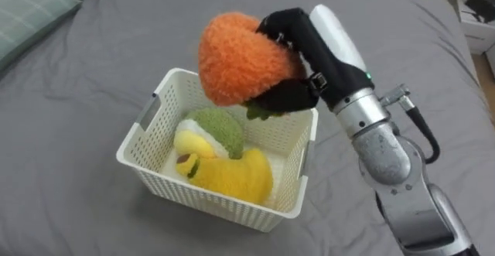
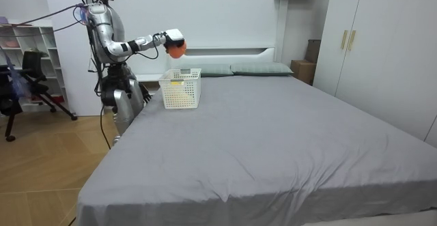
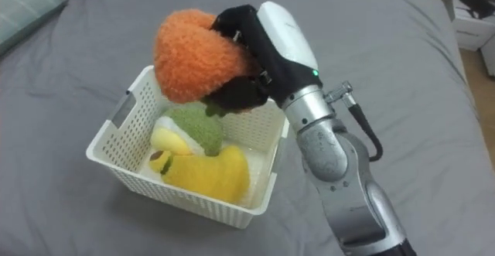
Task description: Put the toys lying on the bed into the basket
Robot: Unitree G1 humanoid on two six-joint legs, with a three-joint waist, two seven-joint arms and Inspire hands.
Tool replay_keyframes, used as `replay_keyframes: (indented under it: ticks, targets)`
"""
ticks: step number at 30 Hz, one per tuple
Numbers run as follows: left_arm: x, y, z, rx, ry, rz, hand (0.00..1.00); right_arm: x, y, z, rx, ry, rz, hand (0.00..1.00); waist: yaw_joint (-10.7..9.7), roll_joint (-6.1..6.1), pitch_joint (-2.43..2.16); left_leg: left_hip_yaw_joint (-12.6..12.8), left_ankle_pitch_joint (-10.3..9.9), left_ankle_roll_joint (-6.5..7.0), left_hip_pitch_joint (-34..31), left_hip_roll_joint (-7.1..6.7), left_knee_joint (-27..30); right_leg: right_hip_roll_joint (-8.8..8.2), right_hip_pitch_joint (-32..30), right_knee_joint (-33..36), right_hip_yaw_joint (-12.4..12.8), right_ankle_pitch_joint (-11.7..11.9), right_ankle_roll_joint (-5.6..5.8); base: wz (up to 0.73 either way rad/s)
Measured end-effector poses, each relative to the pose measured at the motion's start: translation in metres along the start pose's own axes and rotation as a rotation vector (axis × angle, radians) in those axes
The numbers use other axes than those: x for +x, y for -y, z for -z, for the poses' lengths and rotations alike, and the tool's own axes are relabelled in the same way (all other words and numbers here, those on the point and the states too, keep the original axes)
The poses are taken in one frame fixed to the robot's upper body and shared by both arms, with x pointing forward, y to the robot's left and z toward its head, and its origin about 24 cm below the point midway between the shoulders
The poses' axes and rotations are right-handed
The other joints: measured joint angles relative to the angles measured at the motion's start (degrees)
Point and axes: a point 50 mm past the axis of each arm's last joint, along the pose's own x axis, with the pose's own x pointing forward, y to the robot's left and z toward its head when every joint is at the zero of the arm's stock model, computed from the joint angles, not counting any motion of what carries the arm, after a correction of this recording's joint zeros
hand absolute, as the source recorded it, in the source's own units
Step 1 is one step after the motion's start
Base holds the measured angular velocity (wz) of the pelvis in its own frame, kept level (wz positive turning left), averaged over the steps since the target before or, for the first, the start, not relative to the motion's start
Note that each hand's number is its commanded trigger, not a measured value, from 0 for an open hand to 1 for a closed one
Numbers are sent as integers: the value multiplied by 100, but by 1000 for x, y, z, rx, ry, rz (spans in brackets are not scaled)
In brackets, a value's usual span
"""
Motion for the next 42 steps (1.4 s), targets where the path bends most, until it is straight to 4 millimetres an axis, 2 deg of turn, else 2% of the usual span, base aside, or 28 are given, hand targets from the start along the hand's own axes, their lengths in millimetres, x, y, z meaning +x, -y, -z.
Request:
replay_keyframes:
  ticks: [6, 7, 8, 9, 10, 11, 12, 14, 19, 22, 27, 42]
  targets:
    - [1, 2, -2, 1, 2, 7, 0, 1, -17, 0, 15, -16, -95, 100, 152, 8, 21, -22, 0, 1, -1, -5, -3, -2, 9, 3, -13, 0, 1, 0]
    - [0, 3, -2, 3, 3, 11, 0, 1, -23, 2, 21, -31, -123, 89, 160, 17, 29, -26, -1, 1, -6, -7, -3, -7, 7, 3, -36, 1, 1, 0]
    - [0, 3, -3, 0, 4, 10, 0, 1, -26, 4, 23, -40, -139, 57, 159, 20, 31, -36, -2, 2, -21, -7, -3, -10, 1, 3, -62, 1, 2, 8]
    - [1, 3, -5, -3, 9, 8, 0, 0, -31, 6, 25, -54, -164, 30, 149, 4, 34, -66, -3, 3, -66, -10, 6, -18, -16, 1, -113, 2, 3, 13]
    - [1, 3, -7, -2, 13, 10, 0, 0, -35, 8, 29, -71, -190, 11, 151, -2, 43, -91, -3, 3, -92, -14, 15, -22, -28, 1, -124, 2, 3, 12]
    - [1, 4, -7, -4, 14, 10, 0, 0, -37, 9, 26, -79, -203, 0, 156, -4, 41, -93, -3, 3, -106, -15, 15, -22, -42, 2, -127, 2, 3, 6]
    - [2, 3, -8, -3, 15, 7, 0, -1, -41, 9, 3, -86, -223, 0, 163, -24, 28, -93, -2, 2, -161, -14, 20, -21, -94, 3, -147, 2, 3, 0]
    - [1, 2, -7, -1, 12, 0, 0, -2, -44, 11, -38, -97, -244, 0, 173, -44, 42, -99, 1, -1, -184, -14, 22, -21, -120, 3, -163, 2, 2, 0]
    - [2, 3, -10, -2, 15, -4, 0, -11, -62, 48, -64, -265, -324, 0, 168, -70, 30, -117, 4, -1, -151, -17, 36, -22, -107, -6, -134, 2, 2, 0]
    - [2, 3, -14, 0, 26, -5, 0, -15, -66, 59, -77, -319, -349, 0, 142, -67, 32, -112, 4, -1, -145, -16, 31, -15, -104, -7, -118, 2, 2, -1]
    - [3, 3, -14, 2, 25, -4, 0, -19, -66, 67, -79, -353, -356, 0, 124, -51, 43, -113, 4, -2, -137, -15, 34, -14, -83, -6, -111, 2, 3, -1]
    - [3, 2, -14, 5, 25, -3, 0, -19, -53, 73, -80, -381, -307, 0, 105, -29, 59, -124, 5, -3, -154, -17, 34, -11, -100, -9, -80, 2, 3, 0]
